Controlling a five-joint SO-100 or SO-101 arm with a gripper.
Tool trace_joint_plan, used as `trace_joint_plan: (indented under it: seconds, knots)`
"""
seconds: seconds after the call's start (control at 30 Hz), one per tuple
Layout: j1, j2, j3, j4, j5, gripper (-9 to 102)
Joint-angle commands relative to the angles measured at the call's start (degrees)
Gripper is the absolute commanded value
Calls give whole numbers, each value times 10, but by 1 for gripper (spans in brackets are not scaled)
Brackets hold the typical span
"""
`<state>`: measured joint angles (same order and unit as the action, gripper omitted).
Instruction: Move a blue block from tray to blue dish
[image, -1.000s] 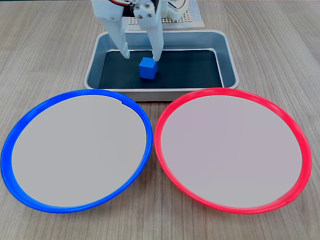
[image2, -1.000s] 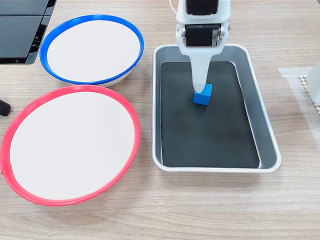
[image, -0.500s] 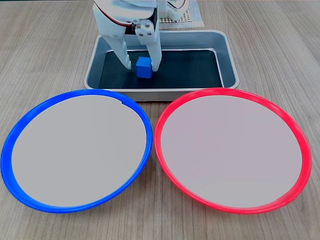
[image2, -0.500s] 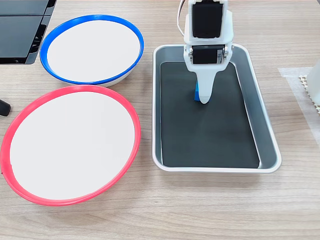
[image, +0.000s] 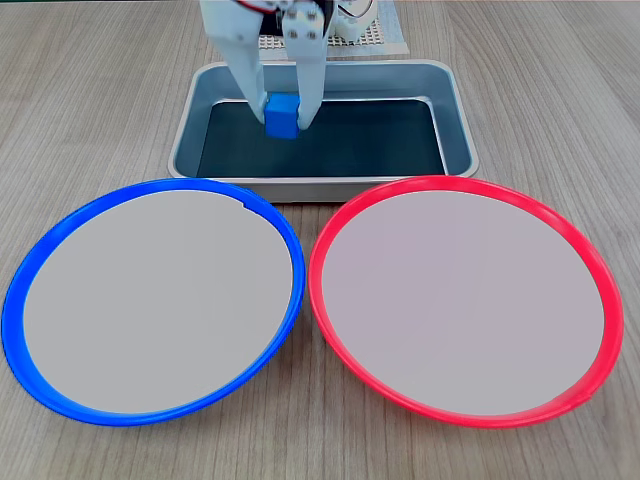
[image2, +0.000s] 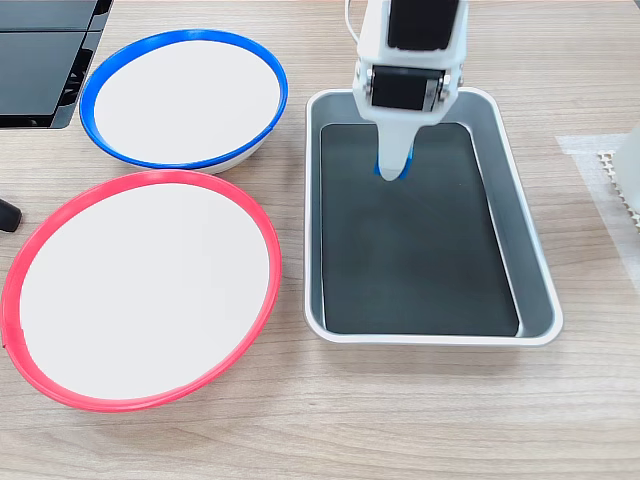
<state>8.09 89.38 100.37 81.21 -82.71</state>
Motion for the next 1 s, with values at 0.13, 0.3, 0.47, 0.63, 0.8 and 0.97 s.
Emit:
trace_joint_plan:
  seconds: [0.13, 0.3, 0.47, 0.63, 0.8, 0.97]
  knots:
    - [-48, 36, -233, 70, 166, 0]
    - [-12, -40, -332, -55, 182, 0]
    - [39, -139, -325, -141, 119, 0]
    - [71, -243, -325, -204, 77, 0]
    - [91, -325, -354, -243, 58, 0]
    - [92, -370, -384, -289, 62, 2]
